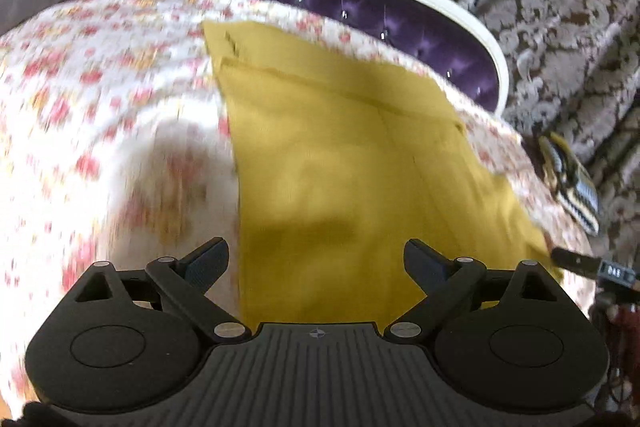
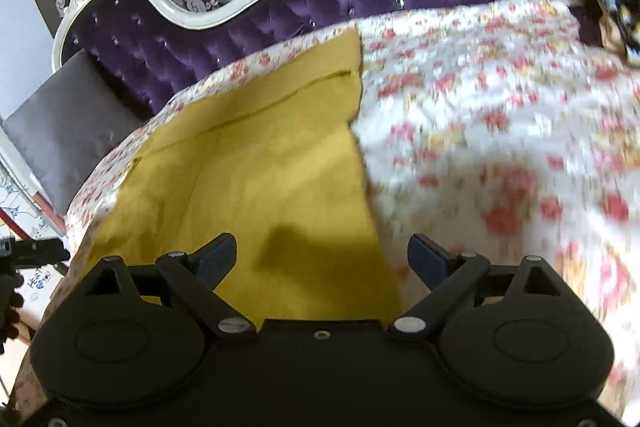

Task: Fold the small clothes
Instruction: 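Smooth the folded sweater flat with both grippers open, then grasp the sweater hem with both grippers and fold it toward the collar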

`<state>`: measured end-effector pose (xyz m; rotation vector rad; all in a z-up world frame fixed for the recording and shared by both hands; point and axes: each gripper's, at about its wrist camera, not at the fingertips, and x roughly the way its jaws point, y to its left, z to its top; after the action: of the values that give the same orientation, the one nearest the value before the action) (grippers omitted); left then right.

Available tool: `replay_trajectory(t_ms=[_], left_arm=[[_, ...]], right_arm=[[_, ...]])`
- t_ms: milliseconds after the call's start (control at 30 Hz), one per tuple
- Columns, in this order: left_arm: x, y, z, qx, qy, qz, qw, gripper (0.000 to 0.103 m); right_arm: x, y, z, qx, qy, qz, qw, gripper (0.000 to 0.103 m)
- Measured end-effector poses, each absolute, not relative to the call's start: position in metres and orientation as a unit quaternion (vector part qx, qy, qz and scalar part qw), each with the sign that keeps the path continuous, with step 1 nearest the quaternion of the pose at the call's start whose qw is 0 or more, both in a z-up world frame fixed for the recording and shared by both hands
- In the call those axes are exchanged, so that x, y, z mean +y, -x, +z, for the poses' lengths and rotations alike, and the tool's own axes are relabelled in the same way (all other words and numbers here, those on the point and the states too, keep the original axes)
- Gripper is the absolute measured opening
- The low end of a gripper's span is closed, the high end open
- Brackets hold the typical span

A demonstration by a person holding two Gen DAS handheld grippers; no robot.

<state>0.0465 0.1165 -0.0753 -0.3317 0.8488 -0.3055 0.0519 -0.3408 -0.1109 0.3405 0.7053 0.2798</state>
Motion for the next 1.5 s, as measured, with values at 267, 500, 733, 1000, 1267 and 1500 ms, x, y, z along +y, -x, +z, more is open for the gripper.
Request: replay_trajectory(t_ms=[267,500,733,1000,1267,1500], left_arm=[[0.120,-0.008,-0.085,0.410,0.171,-0.123,0.887,0.095],[0.111,-0.001,-0.090,0.410,0.153,-0.123,0.891,0.095],[0.095,-0.004,-0.093,0.402,0.141,-0.144,0.893,0.082],[0.102,-0.003,-0.097,0.402,0.180,-0.117,0.890,0.032],[0.112,-0.001,-0.093,0.381,0.249,-0.129,0.881,0.006],[0.120,-0.014,-0.056,0.331,0.281,-0.144,0.889,0.006]], right_arm=[[-0.344,-0.035,-0.116,0.337,-0.185,0.132,0.914,0.093],[-0.333,-0.034,-0.111,0.333,-0.162,0.119,0.921,0.051],[-0.335,-0.029,-0.106,0.319,-0.164,0.114,0.926,0.030],[-0.328,-0.030,-0.108,0.322,-0.171,0.128,0.922,0.016],[-0.329,-0.032,-0.102,0.307,-0.222,0.149,0.913,0.011],[-0.339,-0.040,-0.079,0.266,-0.276,0.156,0.910,0.010]])
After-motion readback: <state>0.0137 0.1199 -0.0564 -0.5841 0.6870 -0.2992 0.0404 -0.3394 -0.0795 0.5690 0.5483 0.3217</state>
